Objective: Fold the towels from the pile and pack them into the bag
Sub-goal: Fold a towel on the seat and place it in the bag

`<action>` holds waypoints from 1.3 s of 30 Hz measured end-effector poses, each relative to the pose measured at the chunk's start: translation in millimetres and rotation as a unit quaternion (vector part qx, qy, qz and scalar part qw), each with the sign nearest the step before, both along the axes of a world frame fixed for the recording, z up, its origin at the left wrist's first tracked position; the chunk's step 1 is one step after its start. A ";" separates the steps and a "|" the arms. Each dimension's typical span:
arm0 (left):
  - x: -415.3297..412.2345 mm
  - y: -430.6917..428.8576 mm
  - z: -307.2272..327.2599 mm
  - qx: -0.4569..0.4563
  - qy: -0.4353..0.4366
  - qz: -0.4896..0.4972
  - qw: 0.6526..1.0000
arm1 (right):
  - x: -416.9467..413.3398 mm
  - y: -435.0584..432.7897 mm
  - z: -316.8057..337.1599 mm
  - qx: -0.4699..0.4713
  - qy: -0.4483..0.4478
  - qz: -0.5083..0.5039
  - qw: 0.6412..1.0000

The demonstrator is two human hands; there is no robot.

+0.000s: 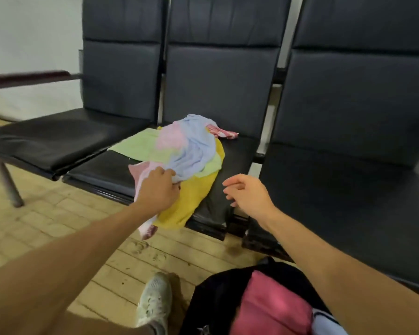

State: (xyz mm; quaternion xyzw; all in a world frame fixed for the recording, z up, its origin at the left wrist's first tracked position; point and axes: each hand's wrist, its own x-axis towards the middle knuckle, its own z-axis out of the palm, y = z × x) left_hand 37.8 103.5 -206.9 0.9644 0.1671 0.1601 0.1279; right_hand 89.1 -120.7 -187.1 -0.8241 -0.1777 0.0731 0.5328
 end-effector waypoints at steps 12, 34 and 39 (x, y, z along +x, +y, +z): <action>2.7 13.1 17.6 -0.148 -0.022 0.012 0.989 | 3.2 23.0 -6.0 0.023 0.044 0.034 0.998; -4.3 -227.7 85.5 -0.323 0.045 -0.358 0.875 | -15.7 -142.4 73.4 0.190 0.288 -0.089 0.935; 10.0 -245.7 77.2 -0.274 0.125 -0.418 0.857 | -6.6 -207.1 63.1 0.148 0.260 -0.175 0.938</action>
